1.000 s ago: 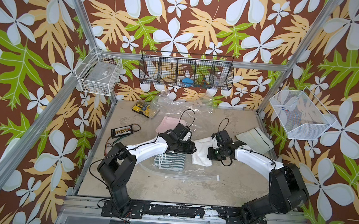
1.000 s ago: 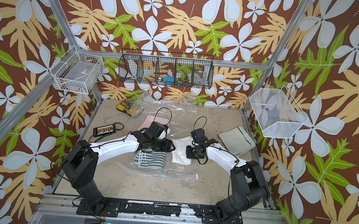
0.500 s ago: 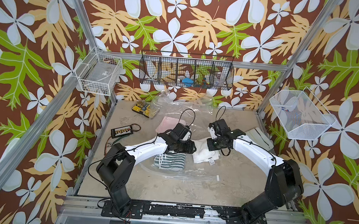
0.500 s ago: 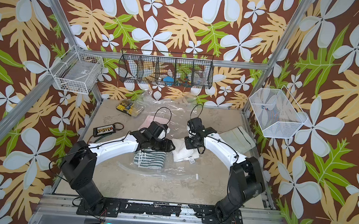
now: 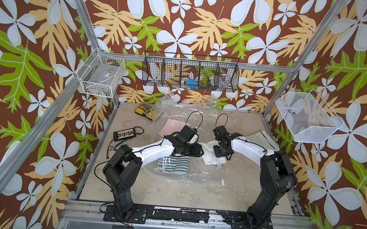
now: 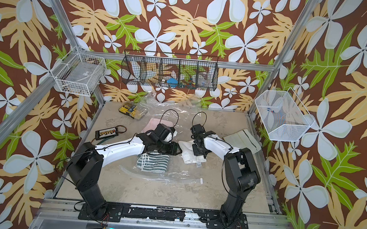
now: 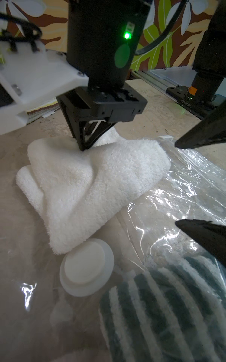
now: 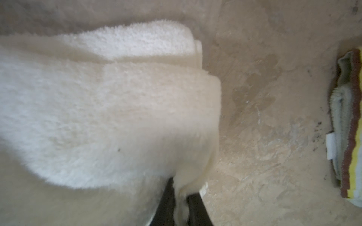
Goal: Place the folded towel into the vacuum bag
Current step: Pick up the towel from the vacuum bag.
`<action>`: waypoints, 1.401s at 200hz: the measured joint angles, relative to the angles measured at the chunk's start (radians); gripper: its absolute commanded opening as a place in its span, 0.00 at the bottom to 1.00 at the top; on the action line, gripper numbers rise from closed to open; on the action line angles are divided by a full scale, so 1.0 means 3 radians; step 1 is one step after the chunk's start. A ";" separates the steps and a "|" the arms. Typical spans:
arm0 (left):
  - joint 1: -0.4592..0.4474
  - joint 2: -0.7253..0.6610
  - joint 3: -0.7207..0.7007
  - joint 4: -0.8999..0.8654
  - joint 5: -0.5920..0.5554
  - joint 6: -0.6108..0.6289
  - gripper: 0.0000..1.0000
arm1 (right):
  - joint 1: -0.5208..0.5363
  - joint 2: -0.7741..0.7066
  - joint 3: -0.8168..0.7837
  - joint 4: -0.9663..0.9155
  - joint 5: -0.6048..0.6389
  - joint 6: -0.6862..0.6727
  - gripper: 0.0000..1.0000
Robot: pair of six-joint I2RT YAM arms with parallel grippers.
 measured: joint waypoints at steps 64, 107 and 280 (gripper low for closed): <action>0.0221 0.0745 0.0876 -0.0167 -0.0159 0.0263 0.64 | 0.0028 -0.0088 -0.0160 0.0126 -0.0151 0.0123 0.15; 0.0212 0.1139 0.1277 -0.0509 -0.0294 0.0423 0.62 | 0.0028 -0.0095 -0.0248 0.0217 -0.0189 0.0145 0.15; 0.0416 0.0557 0.0221 0.0155 0.0004 0.0234 0.32 | -0.0281 -0.0326 -0.0635 0.0741 -0.1115 0.0369 0.25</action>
